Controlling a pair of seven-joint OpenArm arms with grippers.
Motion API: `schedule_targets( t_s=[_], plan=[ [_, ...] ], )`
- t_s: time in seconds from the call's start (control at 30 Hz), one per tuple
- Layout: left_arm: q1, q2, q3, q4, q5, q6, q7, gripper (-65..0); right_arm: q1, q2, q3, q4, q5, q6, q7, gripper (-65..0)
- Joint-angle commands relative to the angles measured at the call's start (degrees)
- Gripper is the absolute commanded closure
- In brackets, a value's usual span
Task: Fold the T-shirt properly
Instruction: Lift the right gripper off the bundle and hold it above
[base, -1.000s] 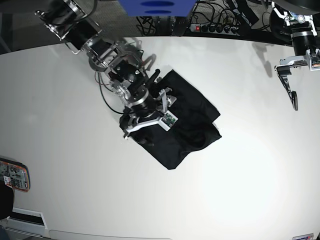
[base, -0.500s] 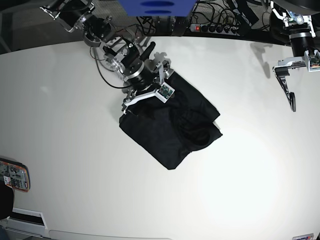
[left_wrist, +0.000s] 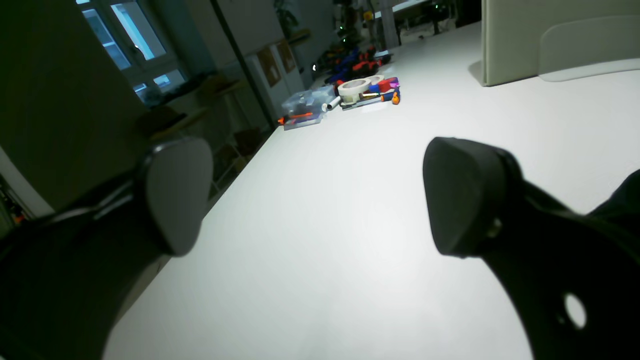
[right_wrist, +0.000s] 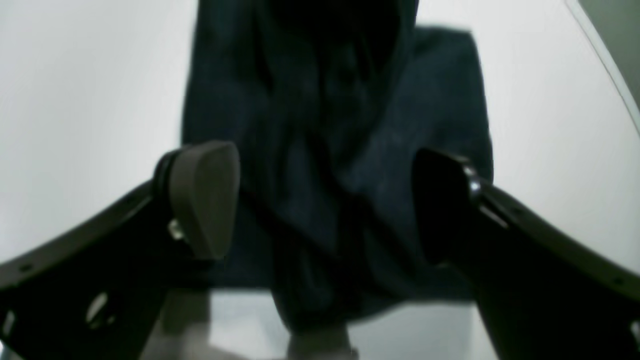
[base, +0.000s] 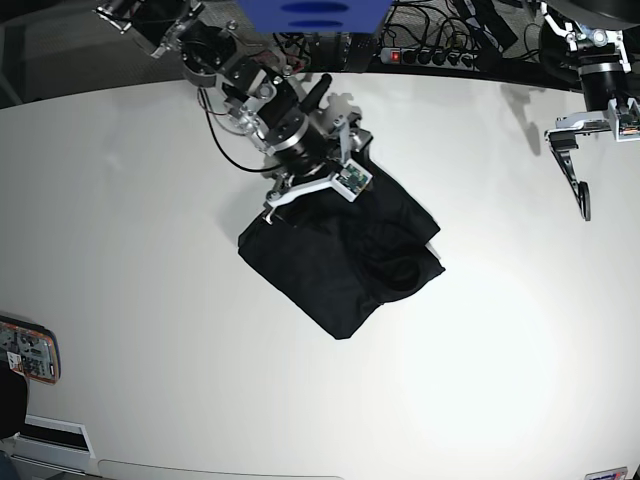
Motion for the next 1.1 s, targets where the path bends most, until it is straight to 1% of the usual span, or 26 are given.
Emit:
schedule_targets(
  t_s=[0.0,0.1,0.4,0.5,0.7,0.9,1.07],
  plan=[
    [0.6,-0.55,-0.26,0.83,-0.87,0.35,-1.51,-64.7,0.43,-0.78,0.21,0.62,-0.47,-0.47,1.24,-51.1],
    [0.51,-0.55,-0.26,0.83,-0.87,0.35,-1.51,-64.7,0.43,-2.45,0.21,-0.61,-0.47,-0.47,1.24,-51.1],
    [0.69,-0.55,-0.26,0.83,-0.87,0.35,-1.51,-64.7,0.35,-2.62,0.04,-9.58,-0.47,-0.73,1.59,-51.1],
    [0.6,-0.55,-0.26,0.83,-0.87,0.35,-1.51,-64.7,0.35,-2.62,0.04,-10.9,-0.47,-0.73,1.59,-51.1],
    [0.6,-0.55,-0.26,0.83,-0.87,0.35,-1.51,-64.7,0.17,-2.62,0.13,-10.19,-0.47,-0.73,1.33,-51.0],
    [0.51,-0.47,-0.26,0.83,-0.87,0.35,-1.51,-64.7,0.26,-2.62,0.39,-5.45,-0.47,-0.73,1.15,-51.0],
    [0.42,0.24,-0.26,0.83,-0.78,0.35,-1.51,-64.7,0.35,-2.62,0.21,-6.59,-0.47,-0.73,-0.17,-51.0]
  ],
)
